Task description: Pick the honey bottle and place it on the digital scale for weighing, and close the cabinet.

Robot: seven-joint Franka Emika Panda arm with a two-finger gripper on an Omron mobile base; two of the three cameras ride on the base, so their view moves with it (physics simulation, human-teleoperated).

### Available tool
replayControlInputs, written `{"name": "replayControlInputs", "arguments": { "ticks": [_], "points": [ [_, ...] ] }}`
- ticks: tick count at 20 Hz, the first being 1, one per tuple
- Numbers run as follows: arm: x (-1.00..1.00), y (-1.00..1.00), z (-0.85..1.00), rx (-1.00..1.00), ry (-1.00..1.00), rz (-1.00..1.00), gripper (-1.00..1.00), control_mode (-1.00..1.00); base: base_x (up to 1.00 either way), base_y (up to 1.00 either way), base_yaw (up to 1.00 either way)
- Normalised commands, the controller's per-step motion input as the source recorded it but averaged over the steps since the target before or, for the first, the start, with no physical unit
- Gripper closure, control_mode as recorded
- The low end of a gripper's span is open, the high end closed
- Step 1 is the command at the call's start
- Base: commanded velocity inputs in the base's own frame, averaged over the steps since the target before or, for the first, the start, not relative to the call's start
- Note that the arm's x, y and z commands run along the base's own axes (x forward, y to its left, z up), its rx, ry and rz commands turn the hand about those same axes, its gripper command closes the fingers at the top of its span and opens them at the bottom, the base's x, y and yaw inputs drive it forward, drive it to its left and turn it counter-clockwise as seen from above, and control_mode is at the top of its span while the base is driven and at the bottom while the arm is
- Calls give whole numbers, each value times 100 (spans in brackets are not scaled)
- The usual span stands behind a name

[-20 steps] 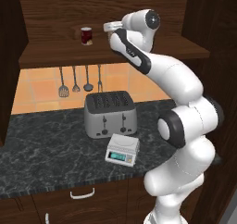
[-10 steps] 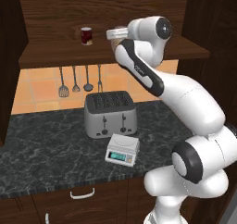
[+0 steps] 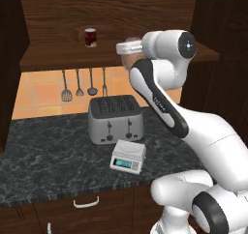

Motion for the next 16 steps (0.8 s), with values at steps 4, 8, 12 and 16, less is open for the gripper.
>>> {"name": "replayControlInputs", "arguments": {
  "ticks": [4,8,12,16],
  "points": [
    [-98,-28,-38,0,6,4,100,-100,0,0,0],
    [-68,-39,-60,1,1,17,100,-100,0,0,0],
    [-19,-34,-60,0,5,25,100,-100,0,0,0],
    [0,-6,-55,0,7,22,100,-100,0,0,0]
  ]
}}
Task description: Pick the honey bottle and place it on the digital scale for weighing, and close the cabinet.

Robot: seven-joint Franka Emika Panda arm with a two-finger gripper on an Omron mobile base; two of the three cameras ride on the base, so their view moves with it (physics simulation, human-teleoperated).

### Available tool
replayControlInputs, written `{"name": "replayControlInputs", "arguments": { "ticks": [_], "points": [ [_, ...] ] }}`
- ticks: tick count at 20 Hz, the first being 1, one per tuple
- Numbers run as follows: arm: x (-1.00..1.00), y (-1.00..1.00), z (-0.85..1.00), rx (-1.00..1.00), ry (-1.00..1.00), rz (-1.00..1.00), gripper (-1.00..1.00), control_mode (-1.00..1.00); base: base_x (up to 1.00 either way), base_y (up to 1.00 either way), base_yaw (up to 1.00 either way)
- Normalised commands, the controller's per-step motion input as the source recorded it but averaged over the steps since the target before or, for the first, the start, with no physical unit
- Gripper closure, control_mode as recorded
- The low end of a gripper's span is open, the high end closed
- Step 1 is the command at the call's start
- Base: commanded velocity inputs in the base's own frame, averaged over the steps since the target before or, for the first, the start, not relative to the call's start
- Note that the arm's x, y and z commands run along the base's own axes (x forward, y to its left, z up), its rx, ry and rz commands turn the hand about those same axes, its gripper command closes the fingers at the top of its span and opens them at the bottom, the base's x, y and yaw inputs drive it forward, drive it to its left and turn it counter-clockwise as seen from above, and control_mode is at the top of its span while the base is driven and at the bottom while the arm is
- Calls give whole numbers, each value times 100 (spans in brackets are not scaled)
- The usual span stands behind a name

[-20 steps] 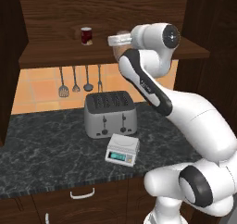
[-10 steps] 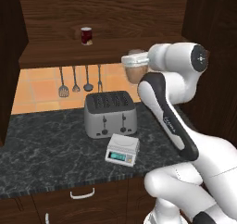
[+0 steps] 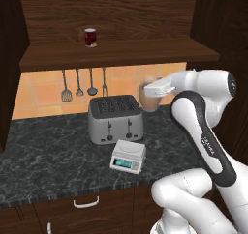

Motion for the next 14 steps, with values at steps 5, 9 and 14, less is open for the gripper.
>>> {"name": "replayControlInputs", "arguments": {
  "ticks": [5,9,14],
  "points": [
    [0,-8,-65,0,0,24,100,-100,0,0,0],
    [0,-7,-64,0,0,24,100,-100,0,0,0],
    [12,0,-59,0,0,17,100,-100,0,0,0]
  ]
}}
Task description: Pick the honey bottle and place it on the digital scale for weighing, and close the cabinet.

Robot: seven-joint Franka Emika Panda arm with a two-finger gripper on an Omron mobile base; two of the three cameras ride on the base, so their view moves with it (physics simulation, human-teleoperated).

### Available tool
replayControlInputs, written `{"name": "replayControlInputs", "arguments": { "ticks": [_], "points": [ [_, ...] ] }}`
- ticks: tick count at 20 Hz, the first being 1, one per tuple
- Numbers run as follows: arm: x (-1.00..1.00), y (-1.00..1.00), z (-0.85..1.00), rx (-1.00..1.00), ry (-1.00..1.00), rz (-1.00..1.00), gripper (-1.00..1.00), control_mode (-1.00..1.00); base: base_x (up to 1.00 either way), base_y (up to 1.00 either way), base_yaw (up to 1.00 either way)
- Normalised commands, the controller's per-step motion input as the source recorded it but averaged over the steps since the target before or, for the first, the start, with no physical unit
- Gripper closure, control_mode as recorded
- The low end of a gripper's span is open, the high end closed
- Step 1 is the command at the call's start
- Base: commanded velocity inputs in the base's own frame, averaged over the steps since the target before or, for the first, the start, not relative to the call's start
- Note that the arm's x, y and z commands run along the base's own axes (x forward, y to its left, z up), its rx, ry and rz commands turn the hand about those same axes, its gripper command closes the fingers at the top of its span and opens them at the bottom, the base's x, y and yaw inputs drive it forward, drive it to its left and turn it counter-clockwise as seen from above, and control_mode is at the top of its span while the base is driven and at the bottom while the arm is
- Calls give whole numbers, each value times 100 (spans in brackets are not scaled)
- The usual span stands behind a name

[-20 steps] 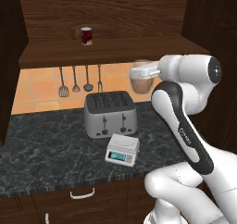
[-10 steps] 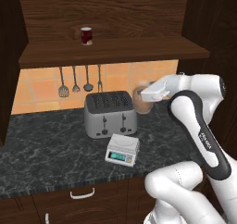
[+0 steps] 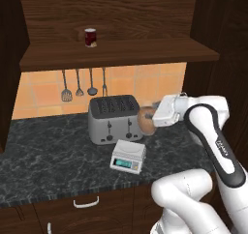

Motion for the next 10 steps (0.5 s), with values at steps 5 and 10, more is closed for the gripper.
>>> {"name": "replayControlInputs", "arguments": {
  "ticks": [5,10],
  "points": [
    [13,0,-45,0,0,14,100,-100,0,0,0],
    [5,2,-50,0,0,15,100,-100,0,0,0]
  ]
}}
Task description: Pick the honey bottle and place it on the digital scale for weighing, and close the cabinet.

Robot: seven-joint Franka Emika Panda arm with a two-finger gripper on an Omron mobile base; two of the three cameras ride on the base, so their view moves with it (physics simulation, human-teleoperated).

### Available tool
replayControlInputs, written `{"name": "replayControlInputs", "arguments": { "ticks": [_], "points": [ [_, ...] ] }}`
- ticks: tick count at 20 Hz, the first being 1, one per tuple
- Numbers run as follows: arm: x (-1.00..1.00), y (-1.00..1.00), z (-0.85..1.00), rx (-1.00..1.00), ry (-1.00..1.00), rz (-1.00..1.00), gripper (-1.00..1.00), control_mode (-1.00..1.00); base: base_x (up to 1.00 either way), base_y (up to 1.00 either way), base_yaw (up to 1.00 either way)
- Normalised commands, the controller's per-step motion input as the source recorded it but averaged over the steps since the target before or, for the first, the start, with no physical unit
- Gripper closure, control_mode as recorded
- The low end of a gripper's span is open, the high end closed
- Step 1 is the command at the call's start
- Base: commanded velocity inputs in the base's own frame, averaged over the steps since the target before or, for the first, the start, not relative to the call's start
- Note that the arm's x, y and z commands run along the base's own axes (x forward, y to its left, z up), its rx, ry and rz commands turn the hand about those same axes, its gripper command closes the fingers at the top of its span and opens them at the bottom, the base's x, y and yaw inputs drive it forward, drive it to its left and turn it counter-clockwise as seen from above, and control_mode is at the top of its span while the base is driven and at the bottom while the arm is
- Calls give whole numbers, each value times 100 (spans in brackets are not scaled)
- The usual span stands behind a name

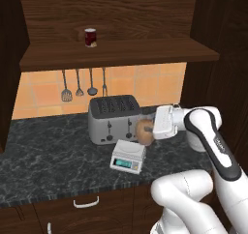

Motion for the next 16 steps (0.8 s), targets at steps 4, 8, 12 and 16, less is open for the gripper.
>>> {"name": "replayControlInputs", "arguments": {
  "ticks": [4,8,12,16],
  "points": [
    [28,1,-44,0,0,10,100,-100,0,0,0],
    [30,7,-39,0,0,2,100,-100,0,0,0],
    [29,14,-41,0,0,1,100,-100,0,0,0],
    [33,16,-42,0,0,0,100,-100,0,0,0]
  ]
}}
